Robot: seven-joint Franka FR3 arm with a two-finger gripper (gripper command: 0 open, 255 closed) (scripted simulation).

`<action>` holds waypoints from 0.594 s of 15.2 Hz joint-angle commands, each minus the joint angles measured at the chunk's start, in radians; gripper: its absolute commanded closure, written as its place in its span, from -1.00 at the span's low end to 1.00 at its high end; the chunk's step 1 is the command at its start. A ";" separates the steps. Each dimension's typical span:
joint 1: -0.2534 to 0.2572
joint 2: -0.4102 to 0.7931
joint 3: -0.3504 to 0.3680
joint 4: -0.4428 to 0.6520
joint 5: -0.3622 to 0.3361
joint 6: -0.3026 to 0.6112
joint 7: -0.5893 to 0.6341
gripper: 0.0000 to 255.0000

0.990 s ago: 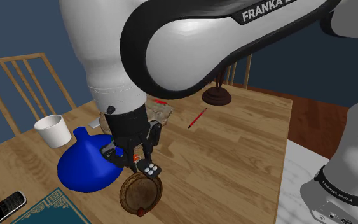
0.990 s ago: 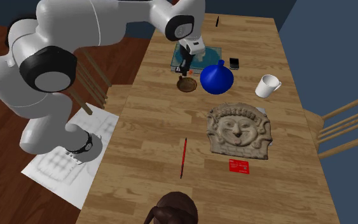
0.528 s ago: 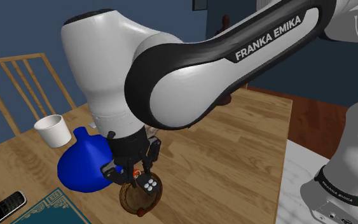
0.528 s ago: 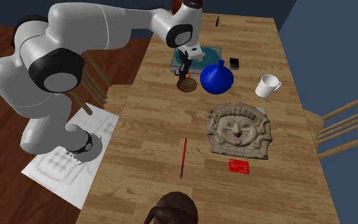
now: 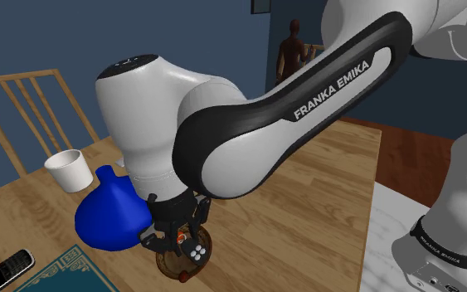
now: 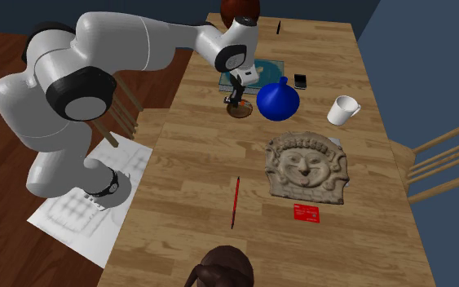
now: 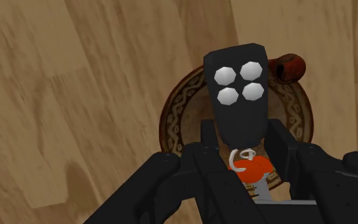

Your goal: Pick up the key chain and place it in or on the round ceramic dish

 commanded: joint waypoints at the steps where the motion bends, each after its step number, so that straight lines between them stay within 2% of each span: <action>1: 0.000 0.000 0.000 -0.007 -0.001 0.008 0.002 1.00; 7: 0.000 0.000 0.000 -0.007 -0.001 0.008 0.002 1.00; 8: 0.000 0.000 0.000 -0.007 -0.001 0.008 0.002 -1.00; 9: 0.000 0.000 0.000 -0.007 -0.001 0.008 0.002 -1.00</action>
